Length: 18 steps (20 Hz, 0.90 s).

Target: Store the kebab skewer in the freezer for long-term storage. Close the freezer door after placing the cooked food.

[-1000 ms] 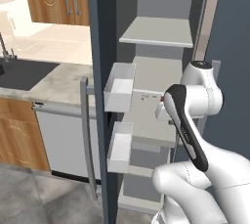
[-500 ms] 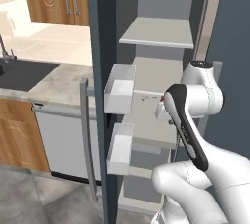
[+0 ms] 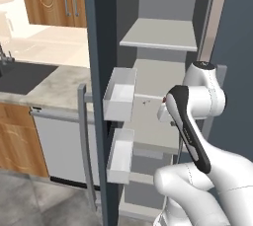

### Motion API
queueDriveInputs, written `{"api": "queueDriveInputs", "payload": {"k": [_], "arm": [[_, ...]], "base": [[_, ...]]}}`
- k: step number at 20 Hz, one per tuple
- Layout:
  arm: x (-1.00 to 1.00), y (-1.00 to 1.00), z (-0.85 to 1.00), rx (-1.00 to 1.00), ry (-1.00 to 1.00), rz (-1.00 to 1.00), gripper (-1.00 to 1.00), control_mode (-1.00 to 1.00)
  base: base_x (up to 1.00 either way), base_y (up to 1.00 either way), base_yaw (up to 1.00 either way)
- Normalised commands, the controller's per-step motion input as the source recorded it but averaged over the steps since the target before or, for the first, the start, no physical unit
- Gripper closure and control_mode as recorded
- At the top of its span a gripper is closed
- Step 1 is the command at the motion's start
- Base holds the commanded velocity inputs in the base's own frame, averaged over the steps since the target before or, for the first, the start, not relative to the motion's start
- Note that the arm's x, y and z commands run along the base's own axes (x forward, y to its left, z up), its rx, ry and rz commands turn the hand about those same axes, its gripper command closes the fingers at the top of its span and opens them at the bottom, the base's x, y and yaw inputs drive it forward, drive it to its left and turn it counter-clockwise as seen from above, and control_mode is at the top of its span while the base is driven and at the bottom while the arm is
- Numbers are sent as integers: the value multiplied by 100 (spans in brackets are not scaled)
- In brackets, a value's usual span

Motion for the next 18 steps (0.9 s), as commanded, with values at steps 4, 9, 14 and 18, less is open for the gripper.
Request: {"api": "queueDriveInputs", "payload": {"k": [4, 9, 14, 18], "arm": [[0, 0, 0, 0, 0, 0, 100, 100], [0, 0, 0, 0, 0, 0, 100, 100], [0, 0, 0, 0, 0, 0, 100, 100], [0, 0, 0, 0, 0, 0, 100, -100]], "base": [[16, 1, 0], [6, 11, 0], [0, 11, 0], [0, 4, 0]]}}
